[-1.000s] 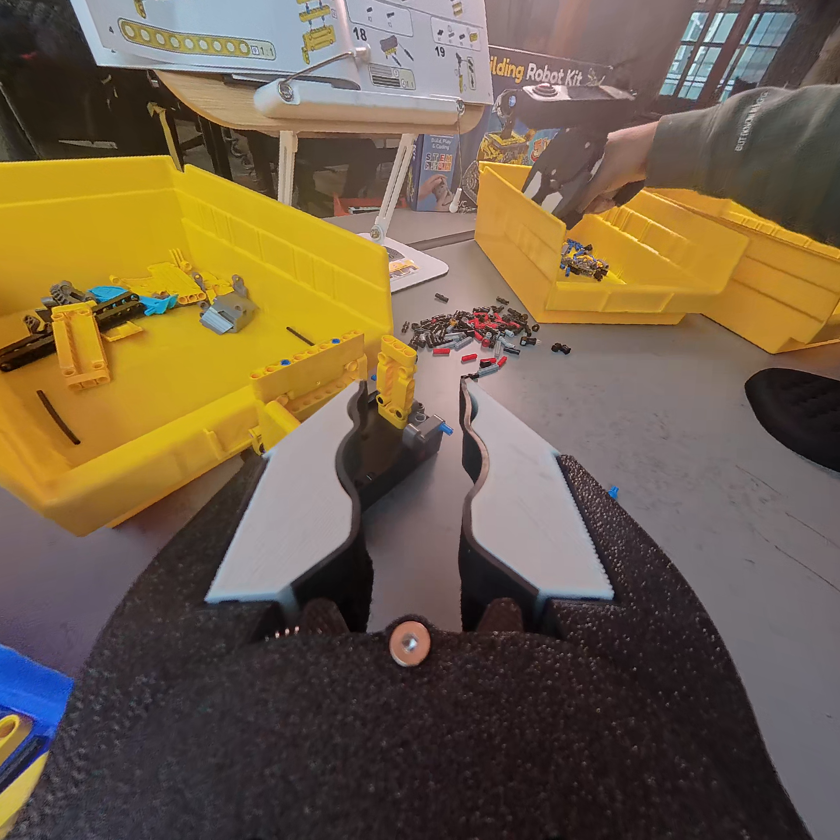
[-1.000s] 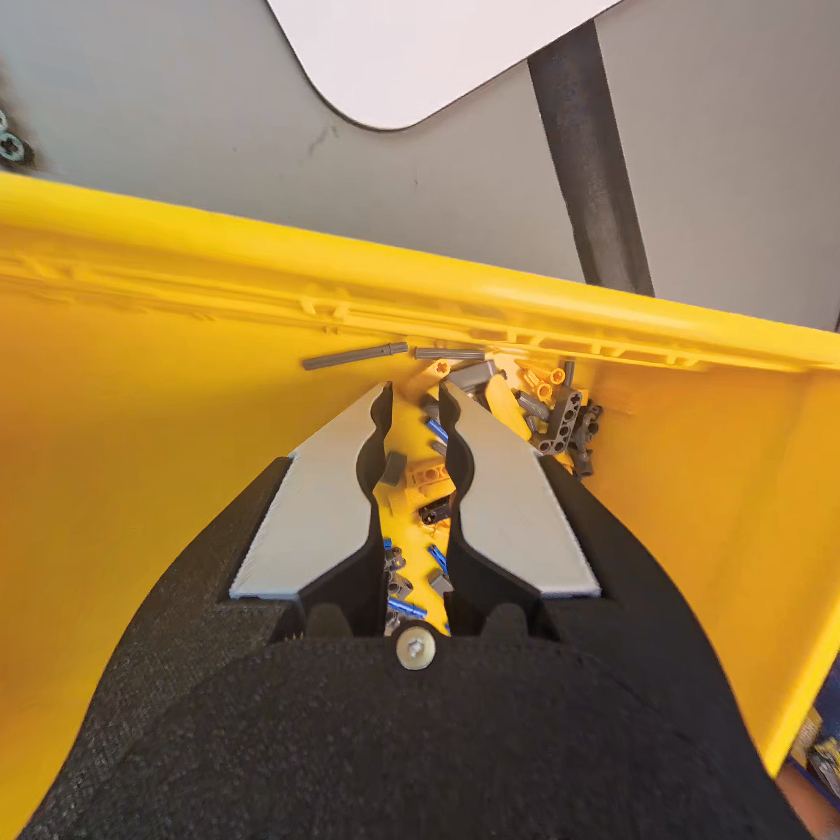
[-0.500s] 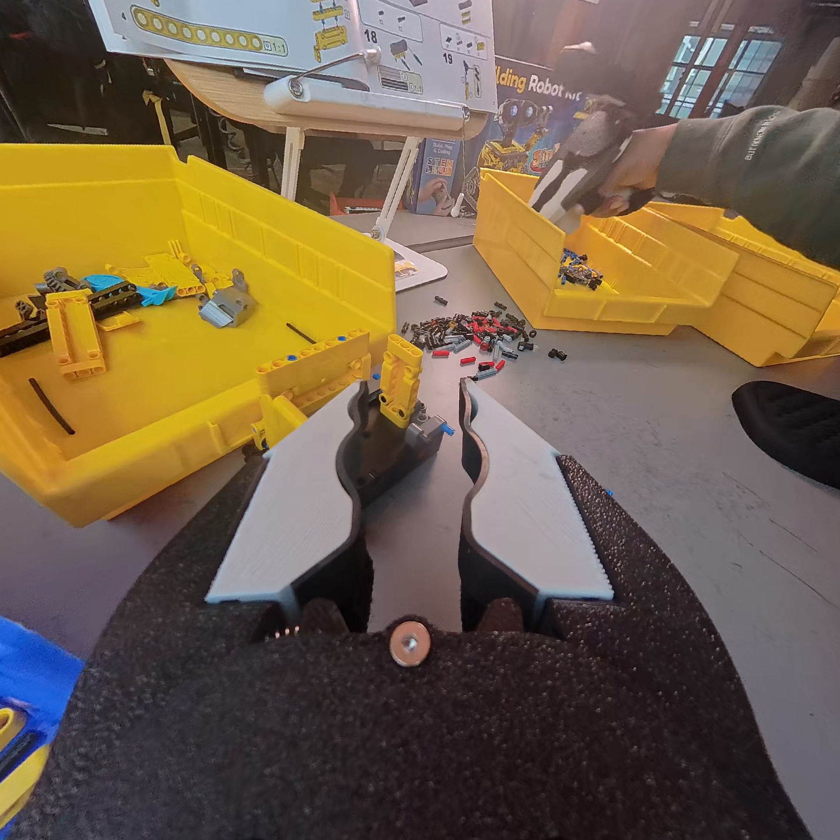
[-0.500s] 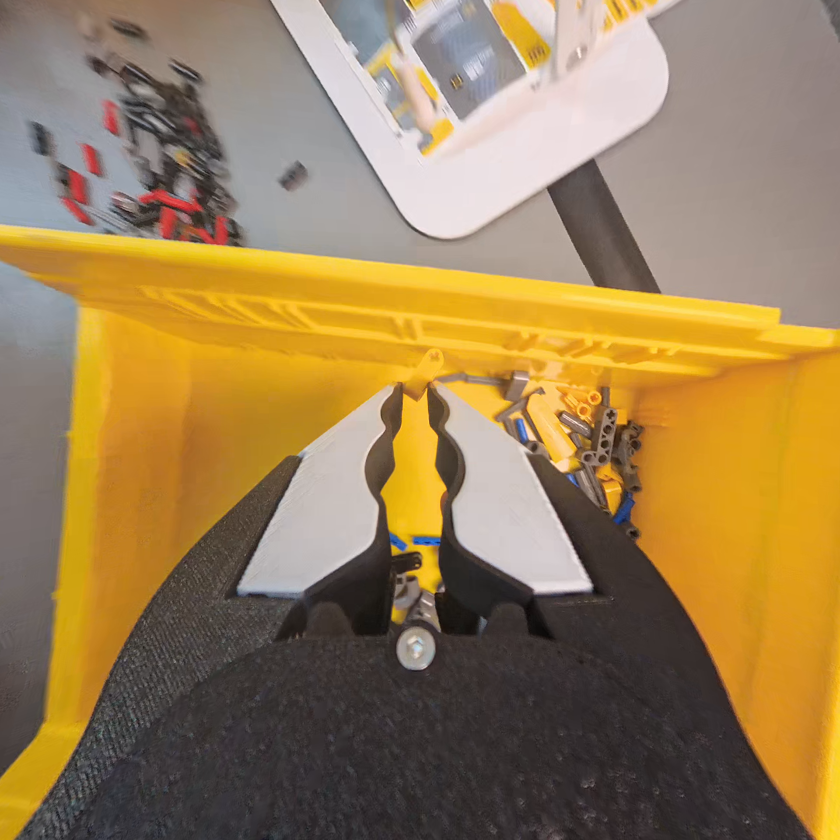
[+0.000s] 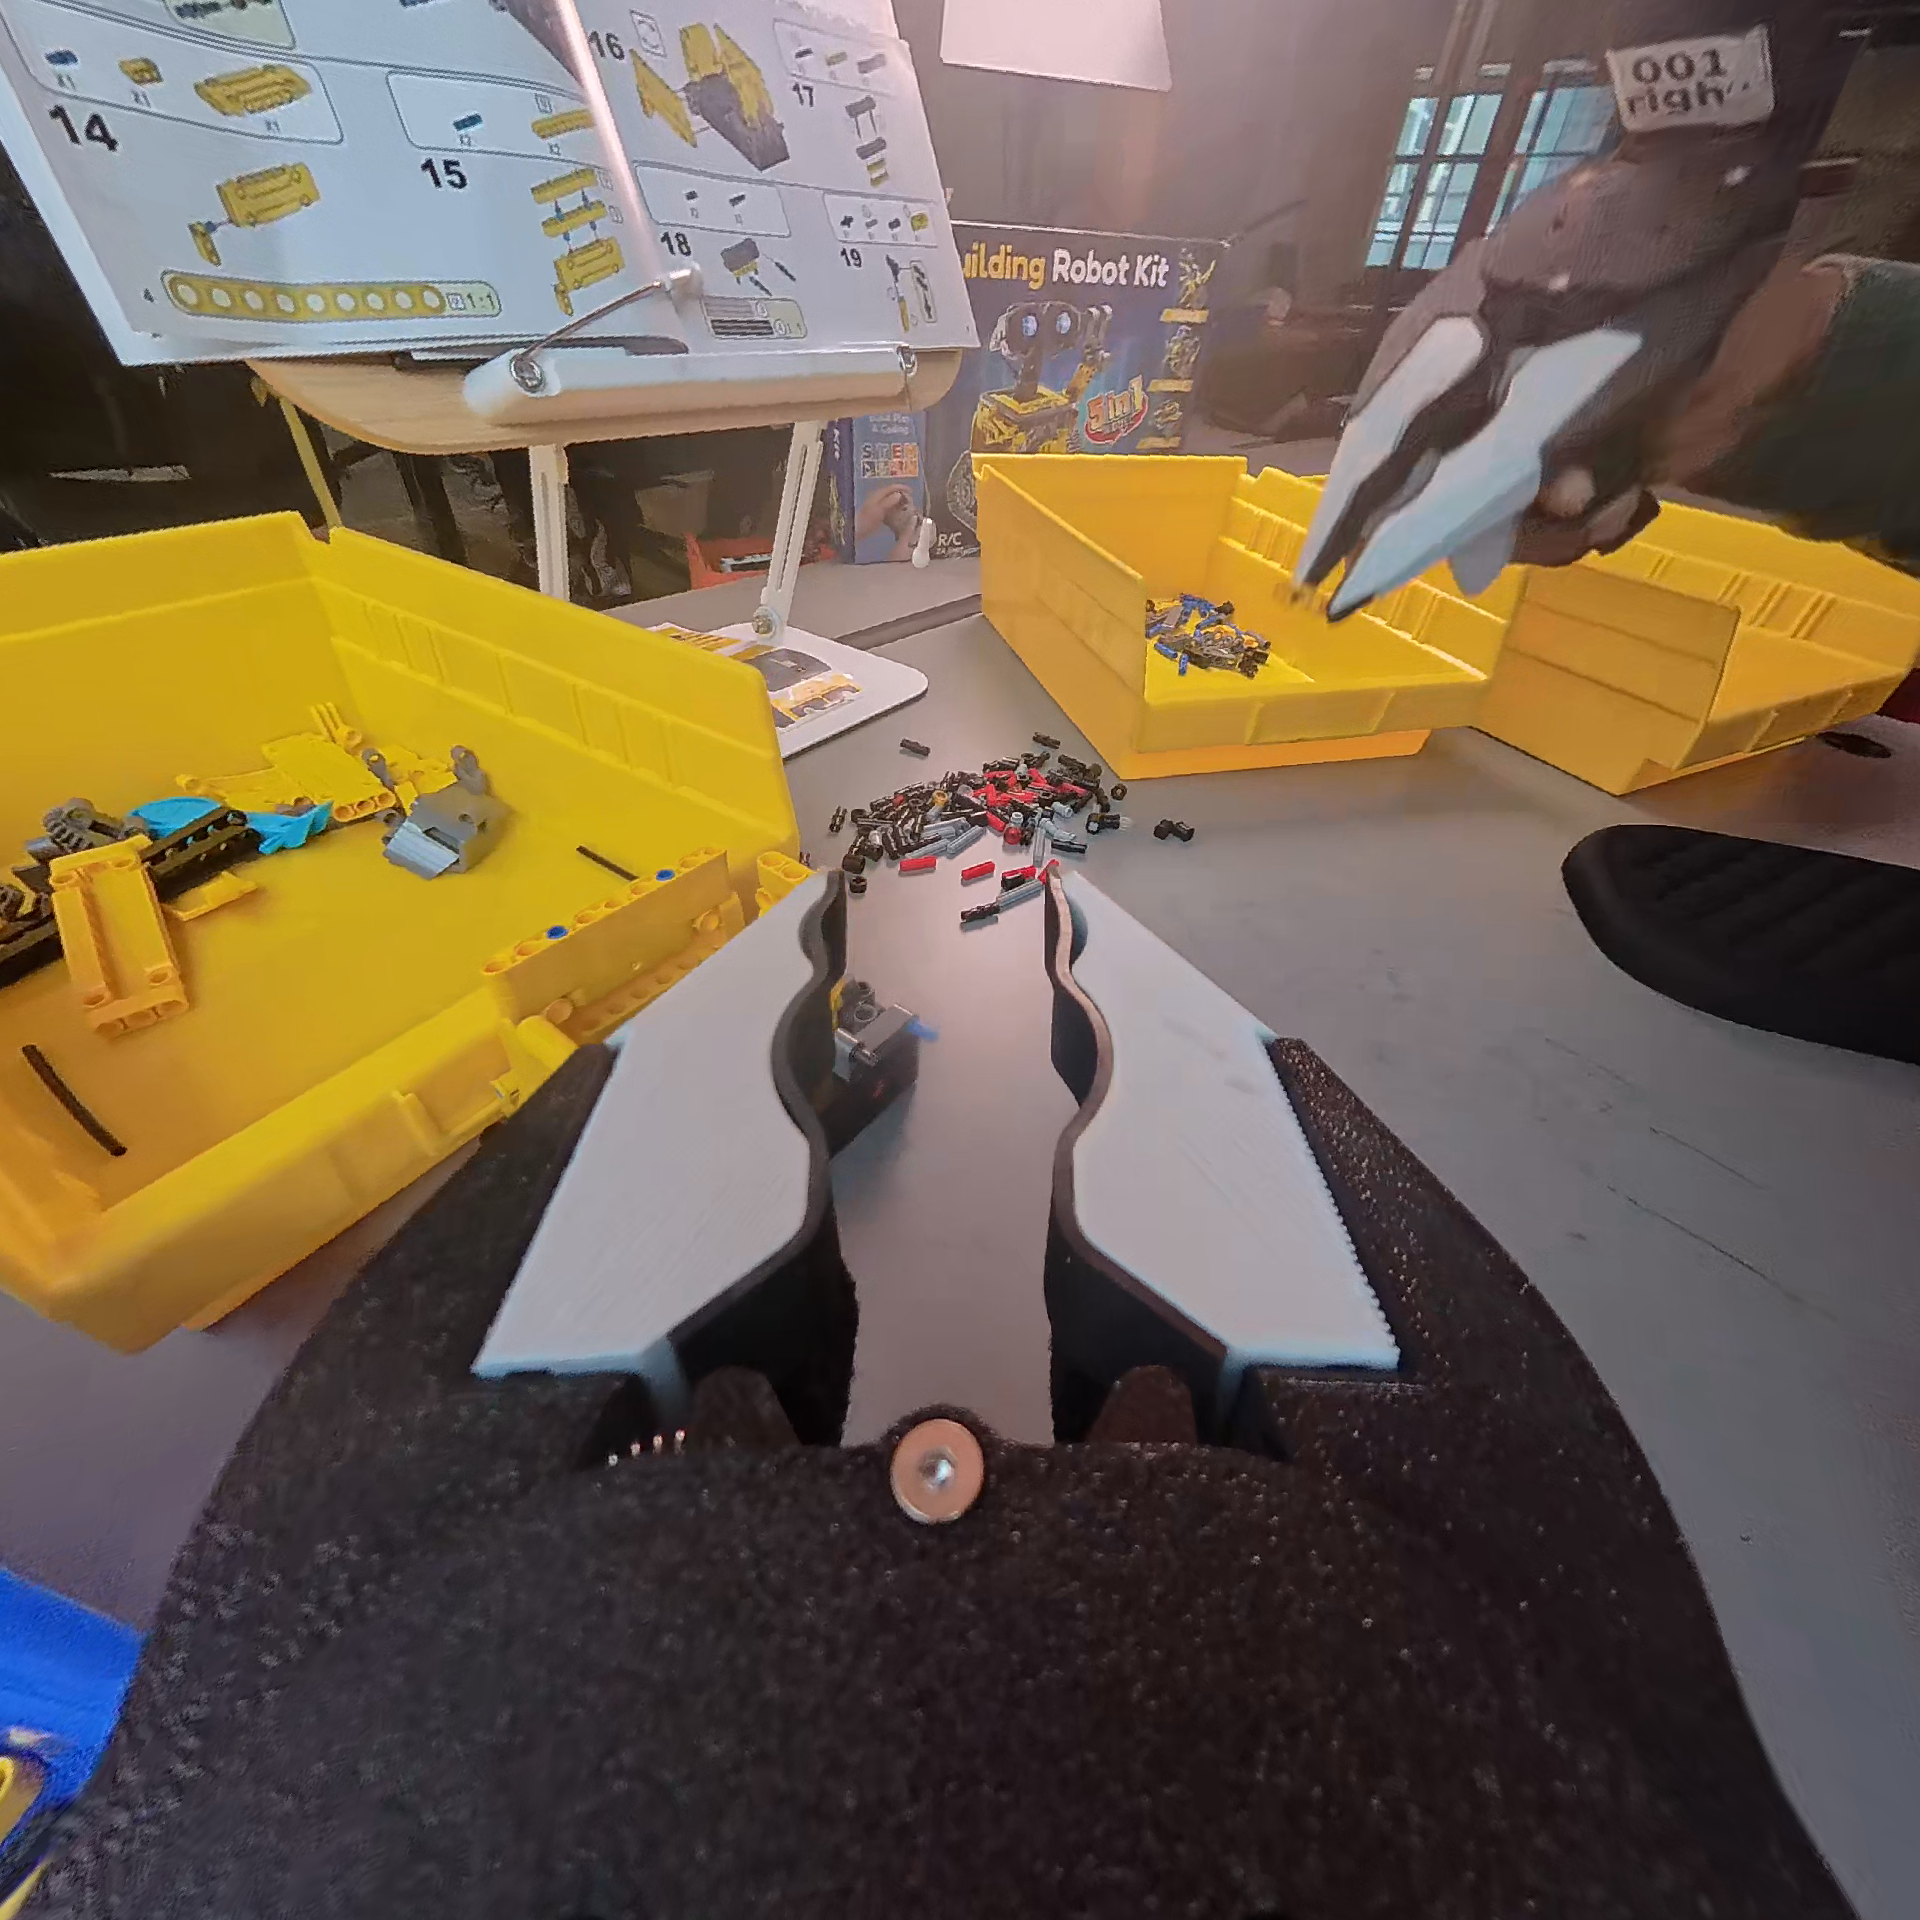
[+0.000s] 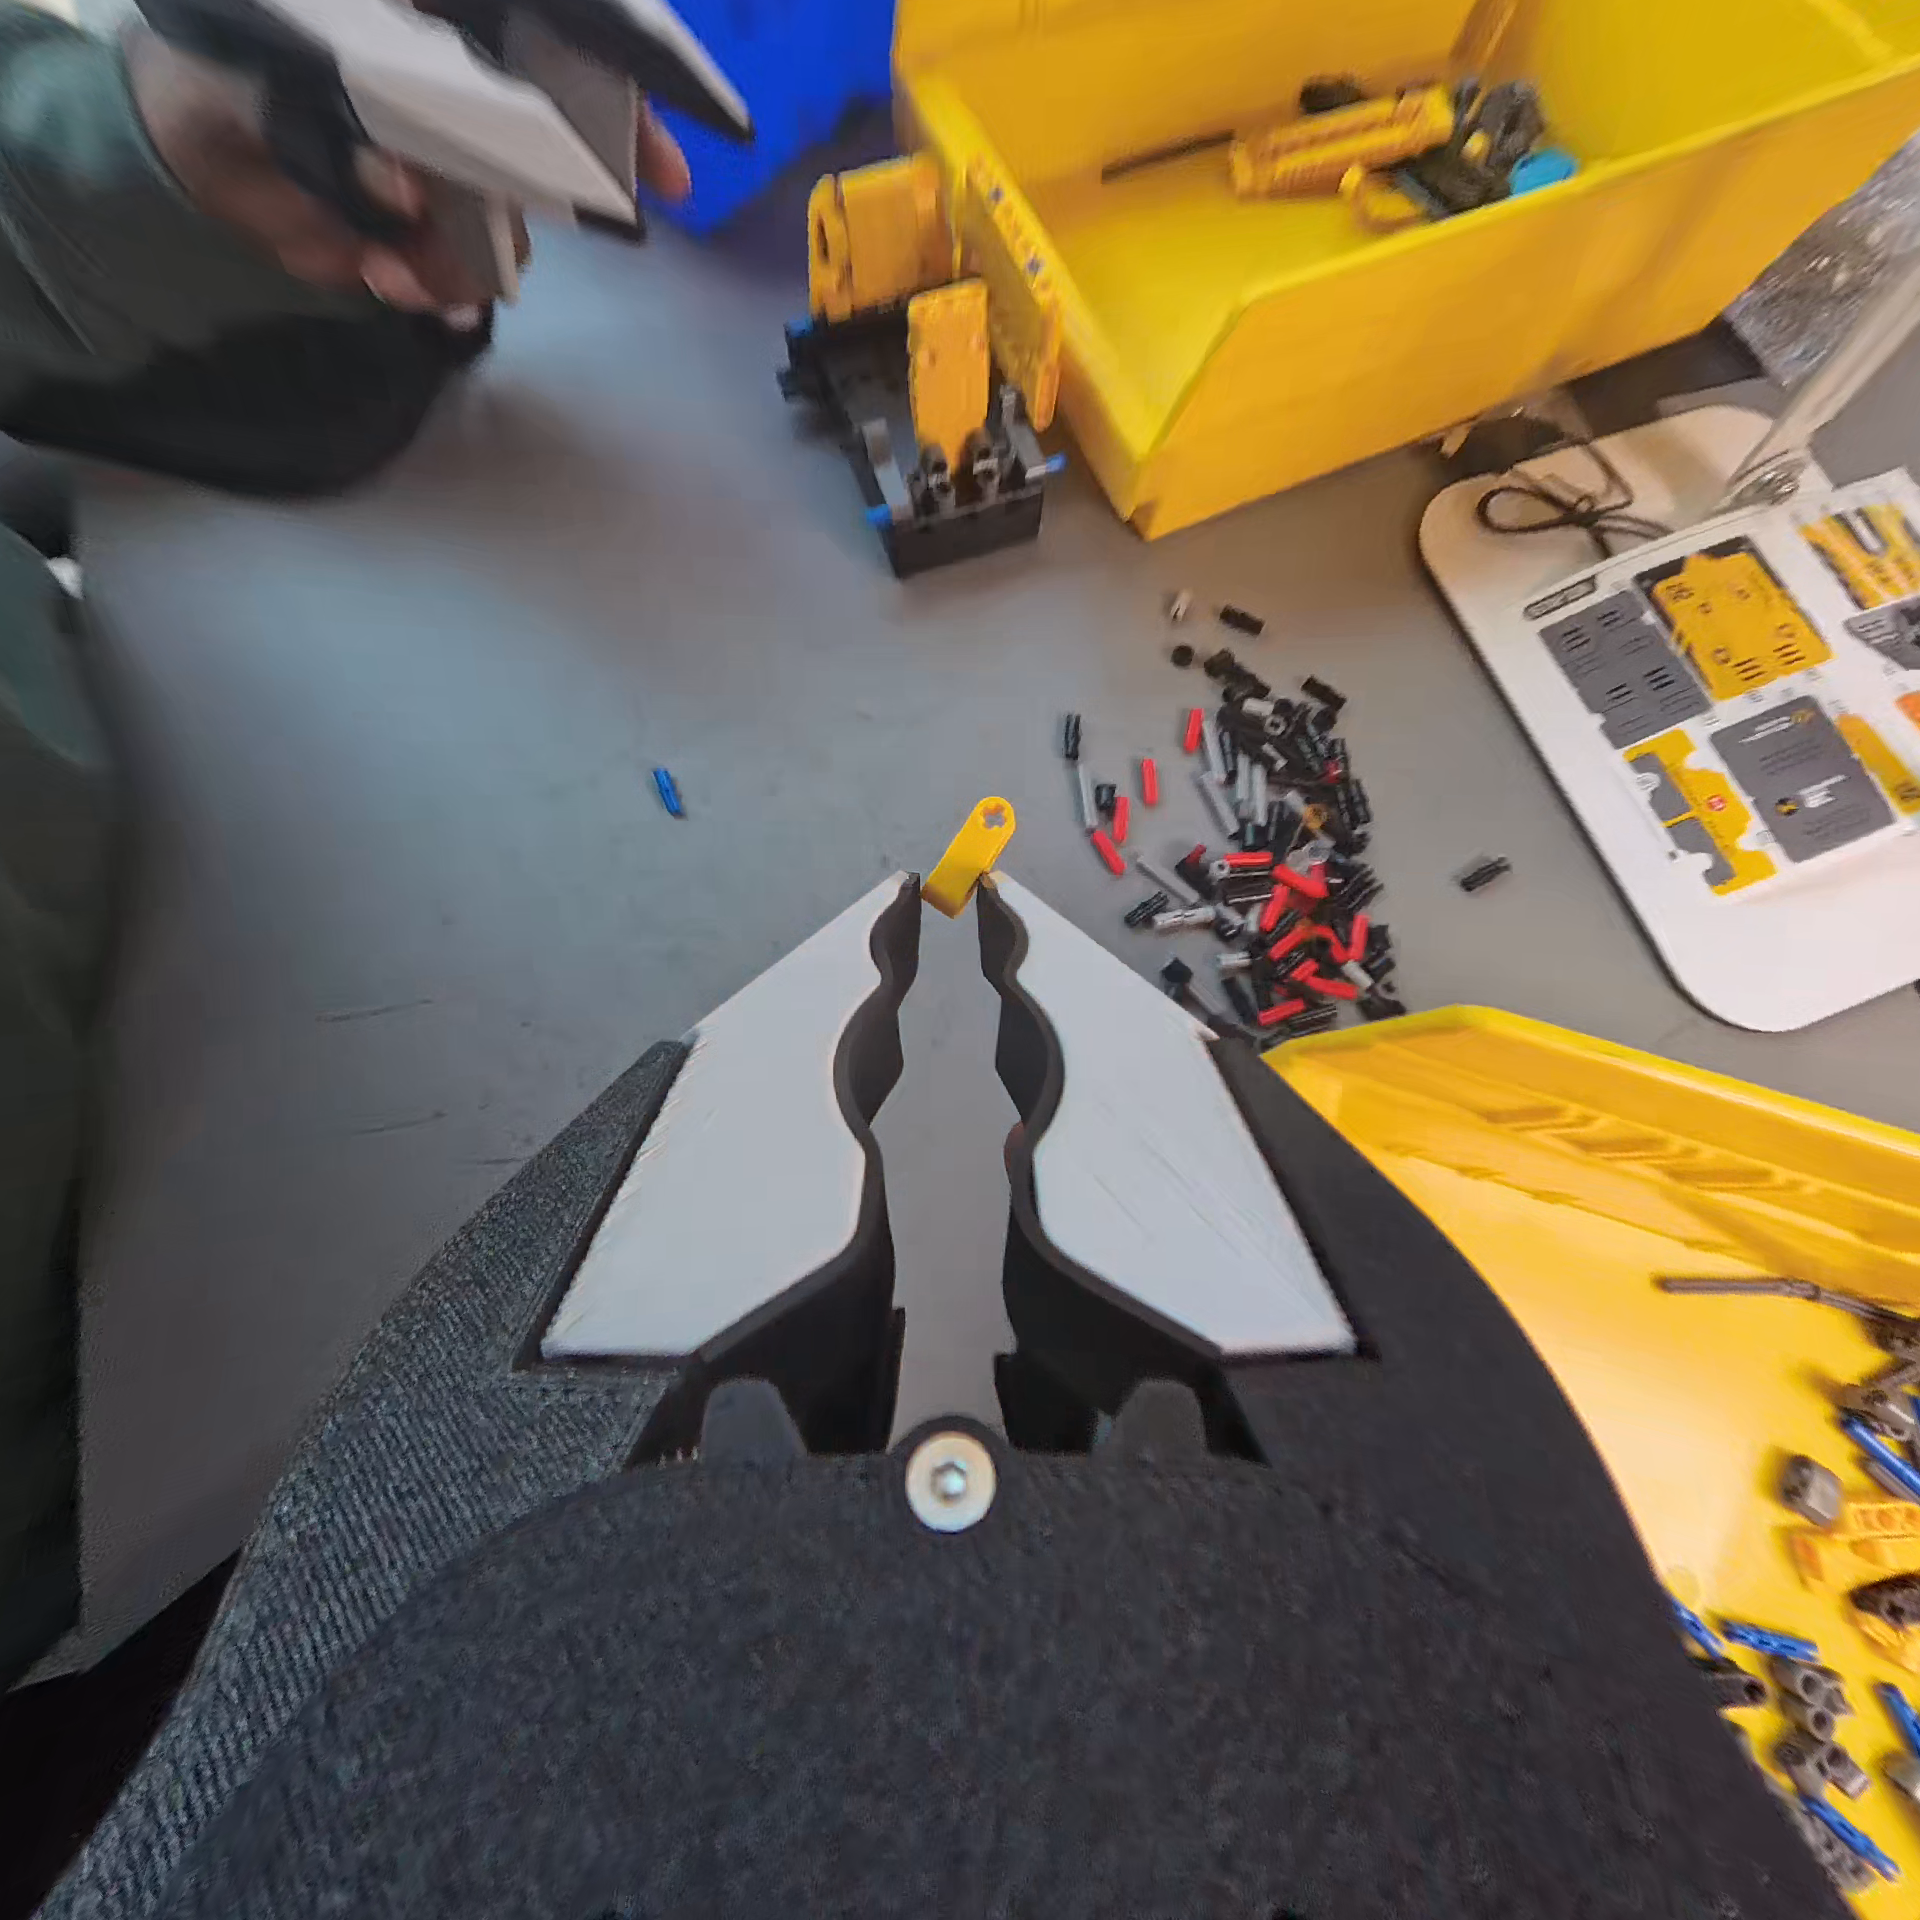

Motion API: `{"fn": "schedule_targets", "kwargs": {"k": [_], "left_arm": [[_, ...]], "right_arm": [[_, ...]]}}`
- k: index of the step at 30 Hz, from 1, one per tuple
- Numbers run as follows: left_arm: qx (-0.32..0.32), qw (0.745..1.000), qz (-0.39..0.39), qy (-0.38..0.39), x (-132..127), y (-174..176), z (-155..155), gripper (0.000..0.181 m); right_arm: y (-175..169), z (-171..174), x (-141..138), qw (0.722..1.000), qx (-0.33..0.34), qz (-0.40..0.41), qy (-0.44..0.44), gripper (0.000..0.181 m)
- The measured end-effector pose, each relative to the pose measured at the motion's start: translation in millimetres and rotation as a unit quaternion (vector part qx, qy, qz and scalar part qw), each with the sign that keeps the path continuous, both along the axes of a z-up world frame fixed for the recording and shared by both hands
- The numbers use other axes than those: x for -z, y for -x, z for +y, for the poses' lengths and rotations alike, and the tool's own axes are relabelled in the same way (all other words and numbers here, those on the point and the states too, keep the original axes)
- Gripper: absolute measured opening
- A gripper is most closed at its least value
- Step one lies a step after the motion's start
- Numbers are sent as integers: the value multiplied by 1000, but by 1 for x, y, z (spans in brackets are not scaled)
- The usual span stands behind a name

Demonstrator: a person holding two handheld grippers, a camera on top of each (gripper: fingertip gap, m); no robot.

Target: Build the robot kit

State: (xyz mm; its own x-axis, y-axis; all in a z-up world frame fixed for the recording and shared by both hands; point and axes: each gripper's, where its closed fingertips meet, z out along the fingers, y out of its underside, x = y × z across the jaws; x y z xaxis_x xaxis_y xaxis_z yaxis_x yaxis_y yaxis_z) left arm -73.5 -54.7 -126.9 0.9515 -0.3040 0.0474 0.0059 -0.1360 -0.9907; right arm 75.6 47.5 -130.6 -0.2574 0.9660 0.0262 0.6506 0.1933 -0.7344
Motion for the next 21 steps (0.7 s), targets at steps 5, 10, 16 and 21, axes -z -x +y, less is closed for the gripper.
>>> {"fn": "schedule_targets", "kwargs": {"k": [5, 10, 16, 21], "left_arm": [[-4, 1000, 17, 9, 4, -1, 0, 37], [-6, 1000, 16, 23, 11, 1, 2, 38], [-6, 999, 16, 32, 18, 2, 5, 38], [-9, 999, 18, 41, 23, 3, 7, 40]], "right_arm": [[16, -40, 81, 995, -12, -73, -72, 10], [28, -58, 104, 995, -12, -88, -37, 10], [28, -55, 110, 995, -21, -92, -34, 11], [28, -55, 110, 995, -39, -83, -49, 11]]}}
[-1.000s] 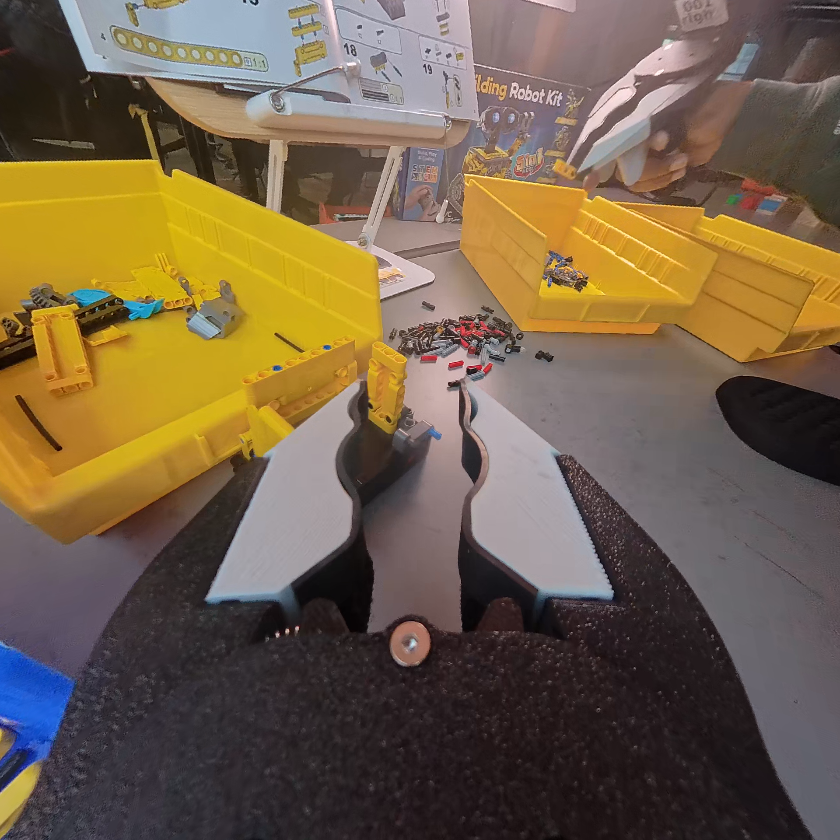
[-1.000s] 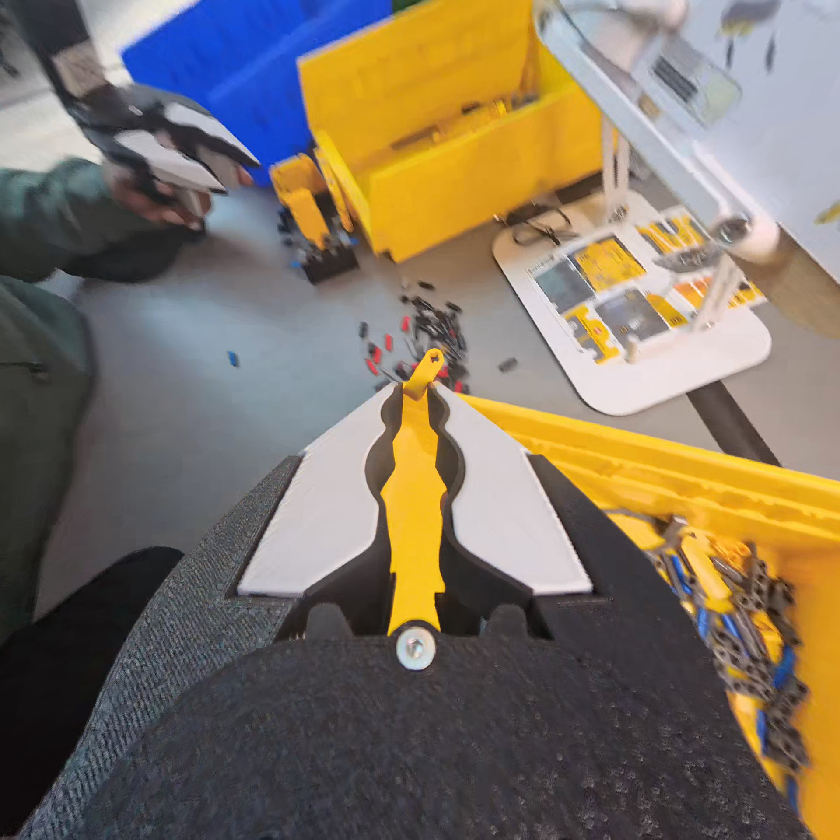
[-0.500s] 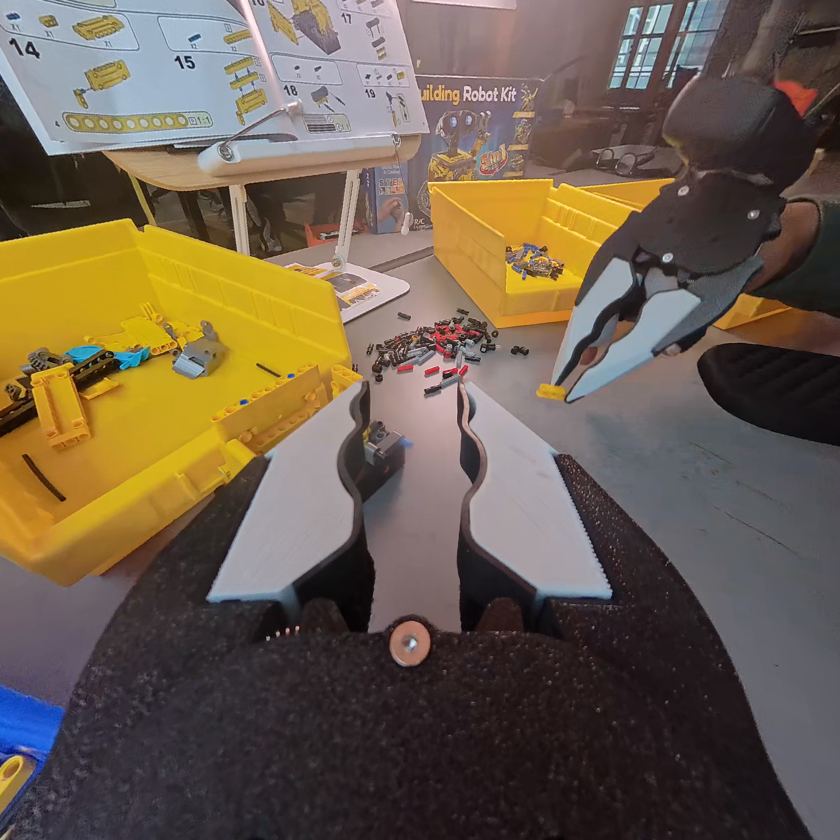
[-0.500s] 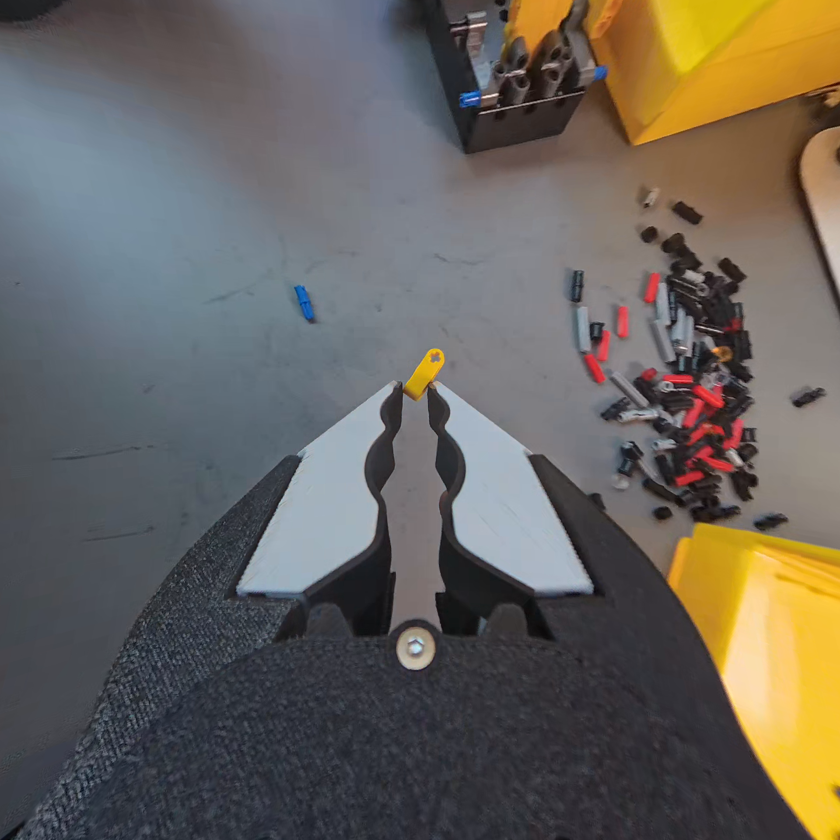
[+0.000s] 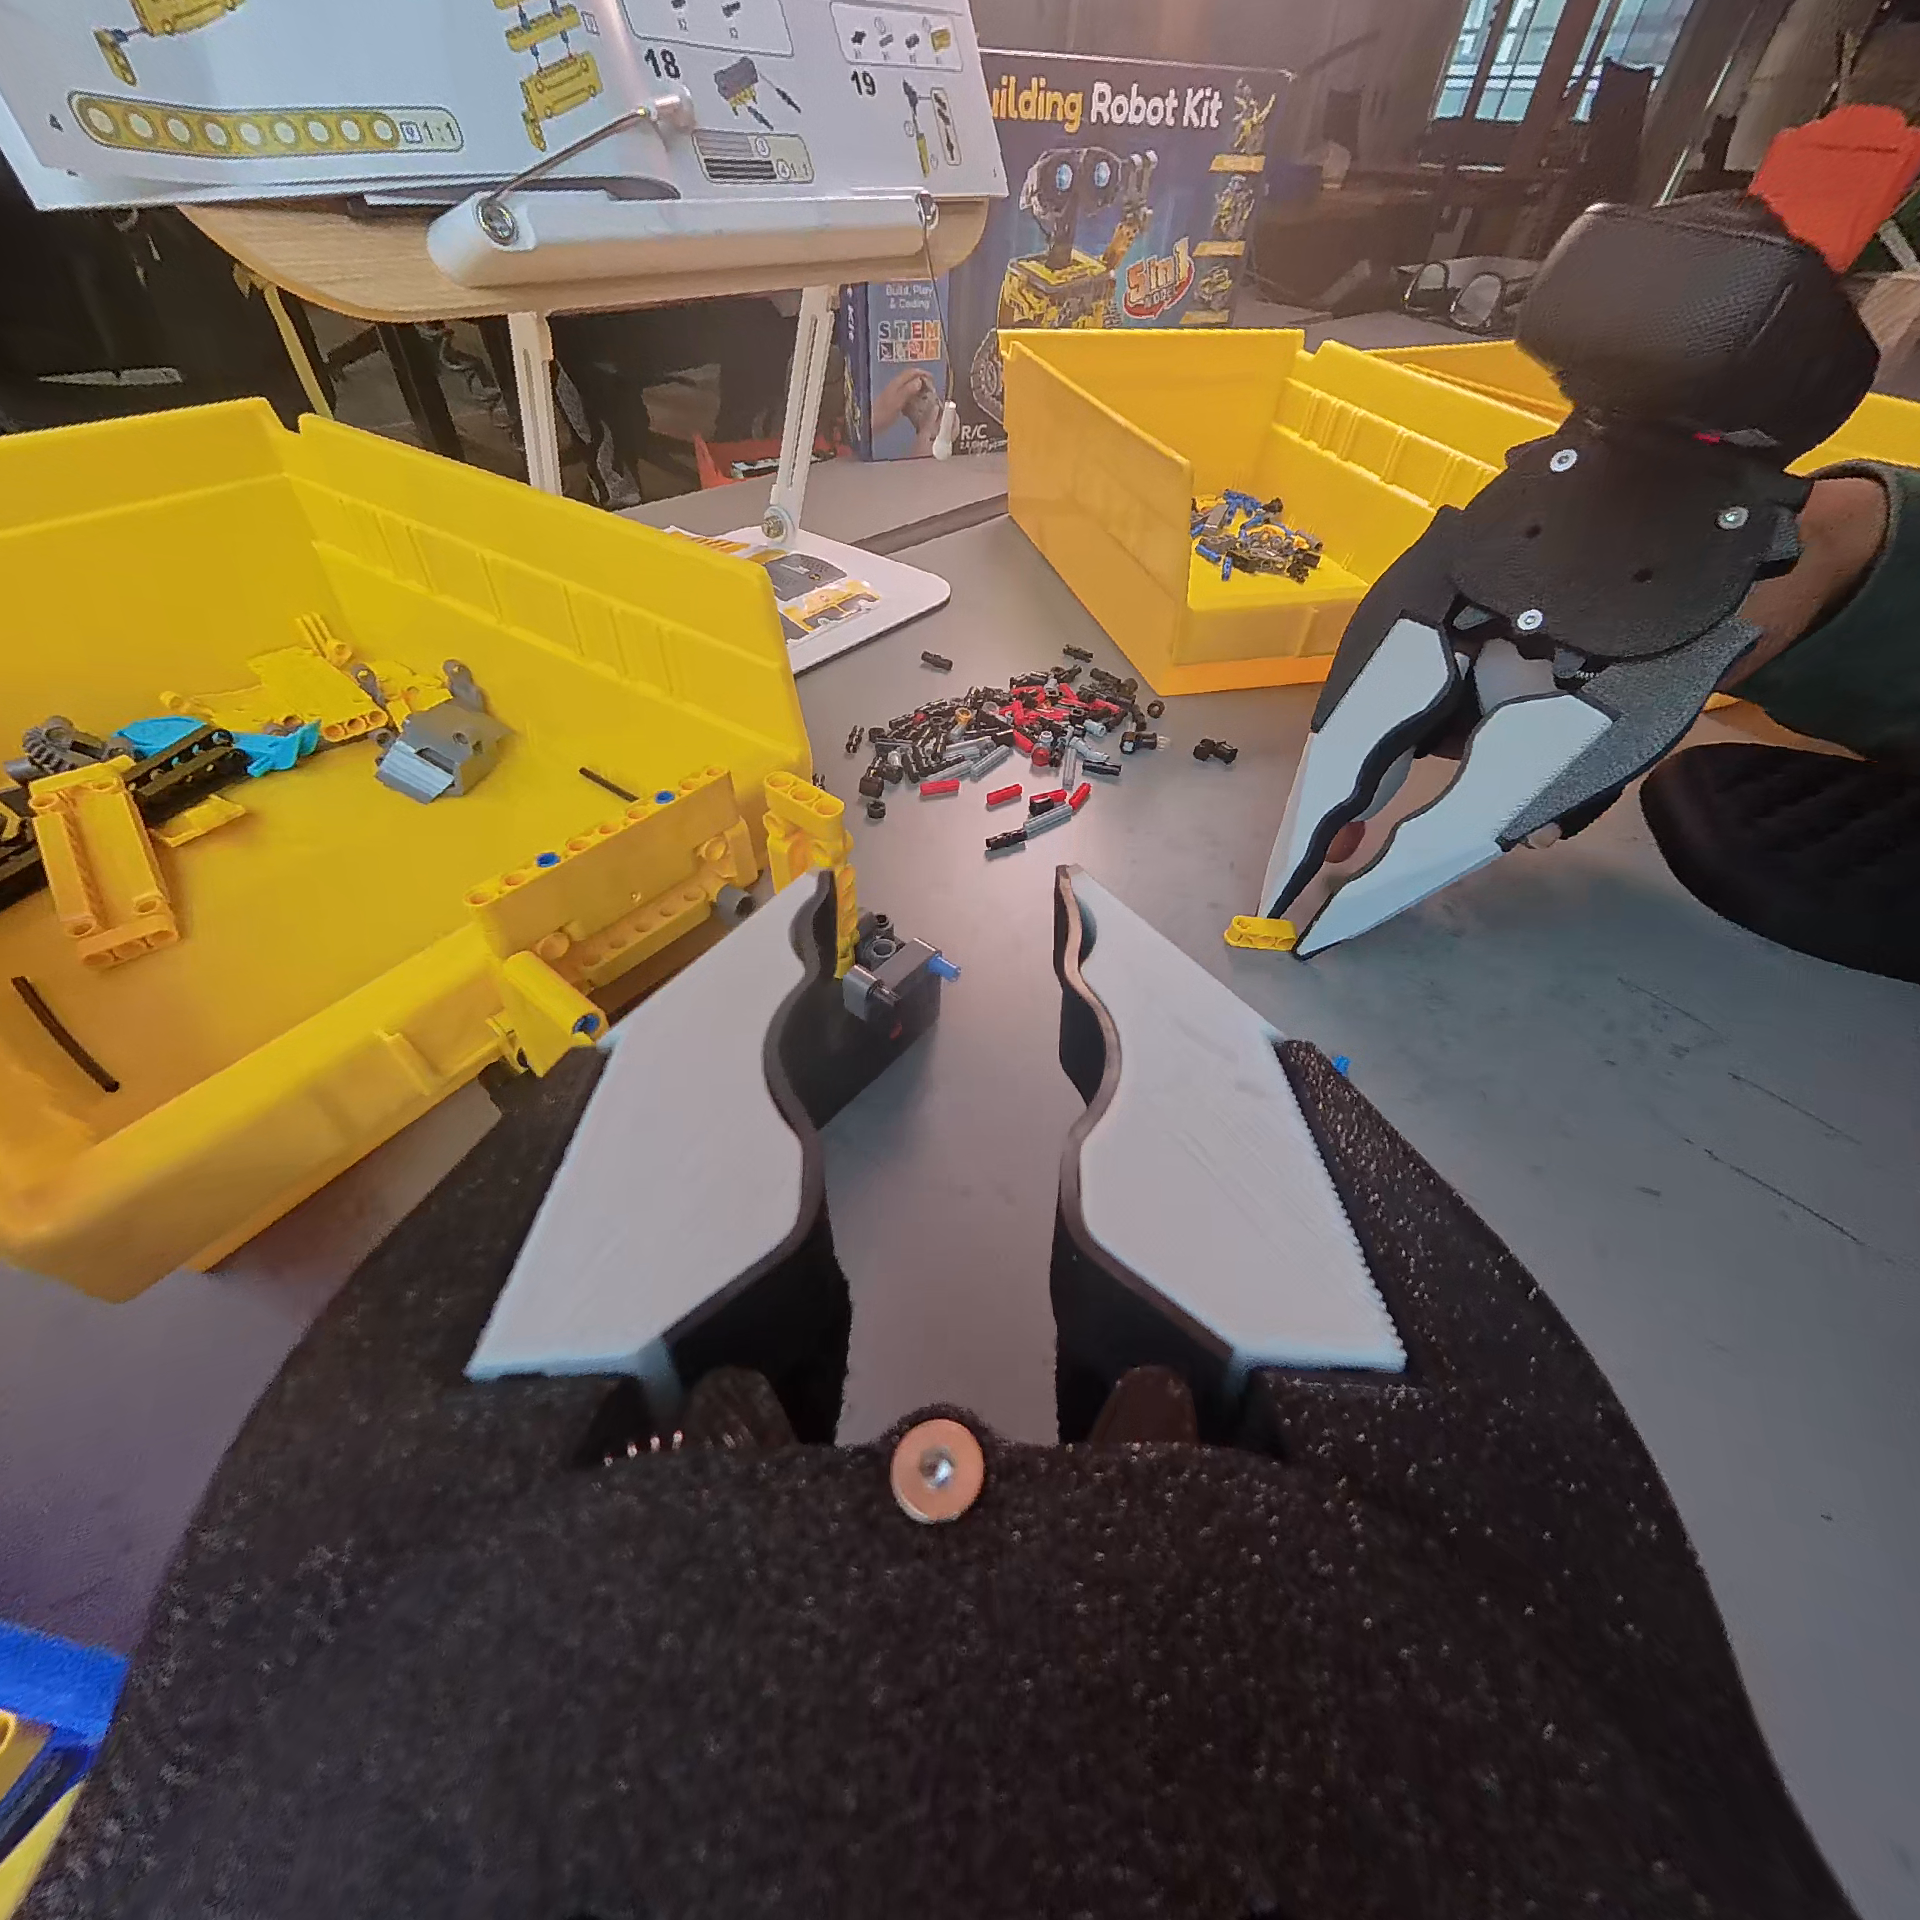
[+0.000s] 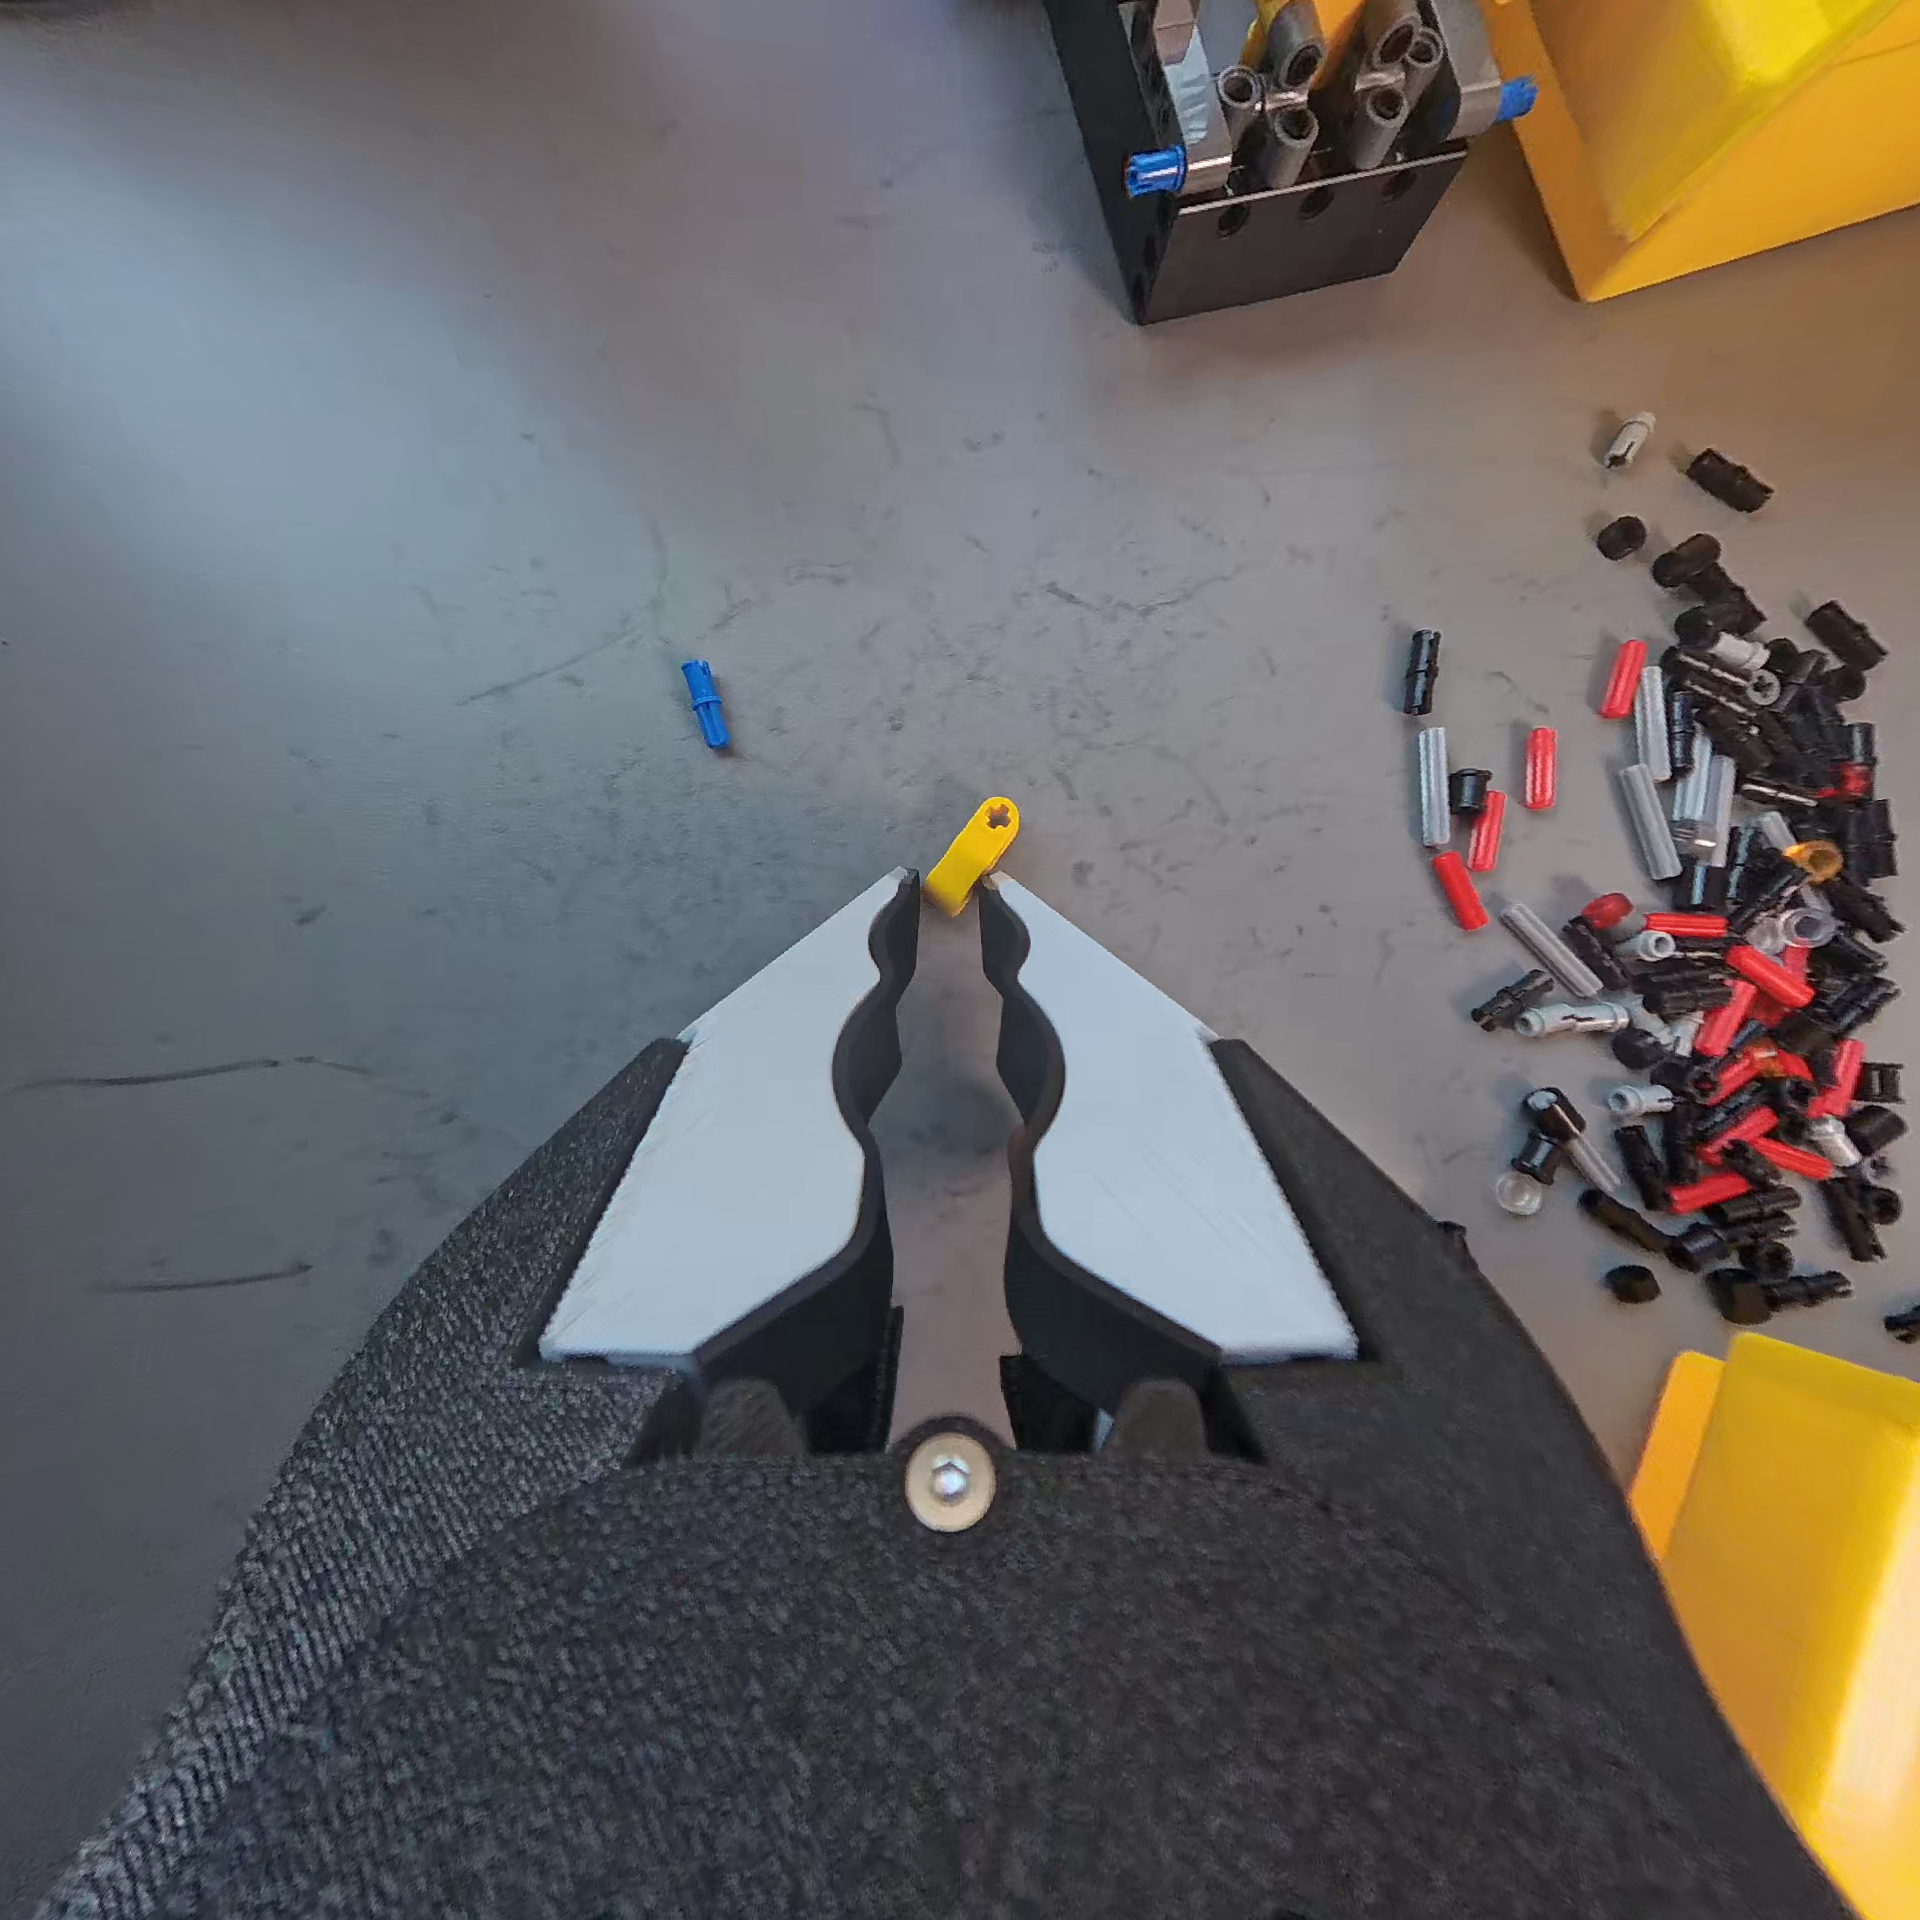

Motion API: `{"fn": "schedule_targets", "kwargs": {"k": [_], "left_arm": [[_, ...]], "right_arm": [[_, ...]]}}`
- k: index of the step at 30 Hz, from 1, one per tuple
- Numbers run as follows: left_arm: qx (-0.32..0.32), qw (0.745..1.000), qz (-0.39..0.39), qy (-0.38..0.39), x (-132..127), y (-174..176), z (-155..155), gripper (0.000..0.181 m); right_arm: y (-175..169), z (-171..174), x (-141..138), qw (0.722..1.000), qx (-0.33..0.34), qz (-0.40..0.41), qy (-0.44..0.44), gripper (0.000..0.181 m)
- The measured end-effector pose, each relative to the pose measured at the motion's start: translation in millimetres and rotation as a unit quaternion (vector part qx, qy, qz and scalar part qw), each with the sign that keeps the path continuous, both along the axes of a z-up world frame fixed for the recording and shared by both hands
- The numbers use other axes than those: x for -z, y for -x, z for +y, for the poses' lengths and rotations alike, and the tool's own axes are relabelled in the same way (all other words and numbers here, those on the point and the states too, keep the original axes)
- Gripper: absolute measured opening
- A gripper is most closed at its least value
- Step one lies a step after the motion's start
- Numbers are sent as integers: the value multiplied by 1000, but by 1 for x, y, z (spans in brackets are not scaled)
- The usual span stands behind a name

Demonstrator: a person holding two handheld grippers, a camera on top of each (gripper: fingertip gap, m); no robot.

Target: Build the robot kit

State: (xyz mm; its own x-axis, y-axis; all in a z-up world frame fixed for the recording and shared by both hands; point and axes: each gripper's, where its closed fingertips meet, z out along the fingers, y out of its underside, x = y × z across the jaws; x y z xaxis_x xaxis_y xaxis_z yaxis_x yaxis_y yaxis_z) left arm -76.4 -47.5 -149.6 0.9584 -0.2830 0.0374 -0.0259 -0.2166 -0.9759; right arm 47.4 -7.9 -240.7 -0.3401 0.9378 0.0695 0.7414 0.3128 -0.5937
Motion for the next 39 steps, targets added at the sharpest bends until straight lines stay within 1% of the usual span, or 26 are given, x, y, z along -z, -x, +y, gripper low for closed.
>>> {"fn": "schedule_targets", "kwargs": {"k": [4, 7, 9, 11, 13, 15, 19, 23, 25, 28, 31, 32, 34, 35, 37, 39], "left_arm": [[-2, 1000, -4, 4, 2, 2, 1, 41], [-1, 1000, -5, 6, 3, 1, 1, 42], [-1, 1000, -3, 6, 3, 1, 1, 42], [-2, 1000, -2, 6, 3, 2, 1, 42], [-2, 1000, -4, 5, 3, 2, 1, 42], [-3, 1000, -5, 5, 3, 2, 1, 42], [-1, 1000, -7, 9, 4, 2, 1, 42], [-1, 1000, -8, 15, 6, 1, 2, 41], [-3, 1000, -9, 16, 7, 2, 2, 41], [-12, 1000, -10, 9, 3, 6, 3, 40], [-32, 999, -6, -5, -13, 17, 5, 39], [-42, 999, -3, -9, -25, 23, 7, 39], [-65, 998, 15, -22, -56, 38, 12, 36], [-78, 996, 32, -16, -70, 49, 17, 34], [-97, 993, 70, 22, -89, 72, 31, 37], [-102, 988, 95, 70, -100, 95, 51, 38]], "right_arm": [[0, 0, 0, 1000, -6, 14, -9, 12], [1, 2, -1, 1000, -1, 26, -11, 16], [1, 3, -2, 999, 1, 35, -11, 19], [-1, 0, -2, 999, -5, 40, 5, 28], [-1, -1, -7, 998, -1, 55, 18, 30], [1, -1, -16, 996, 4, 82, 33, 33], [4, 2, -42, 985, 18, 161, 54, 37], [5, 15, -62, 966, 67, 235, 80, 50], [3, 22, -70, 954, 89, 272, 90, 52], [0, 31, -79, 939, 107, 317, 82, 48], [0, 32, -84, 933, 109, 335, 79, 42], [0, 33, -84, 933, 109, 336, 76, 41], [0, 34, -84, 931, 109, 340, 72, 40], [0, 34, -83, 931, 110, 341, 74, 39], [-1, 34, -83, 930, 112, 341, 81, 38], [-2, 35, -84, 928, 114, 345, 77, 36]]}}
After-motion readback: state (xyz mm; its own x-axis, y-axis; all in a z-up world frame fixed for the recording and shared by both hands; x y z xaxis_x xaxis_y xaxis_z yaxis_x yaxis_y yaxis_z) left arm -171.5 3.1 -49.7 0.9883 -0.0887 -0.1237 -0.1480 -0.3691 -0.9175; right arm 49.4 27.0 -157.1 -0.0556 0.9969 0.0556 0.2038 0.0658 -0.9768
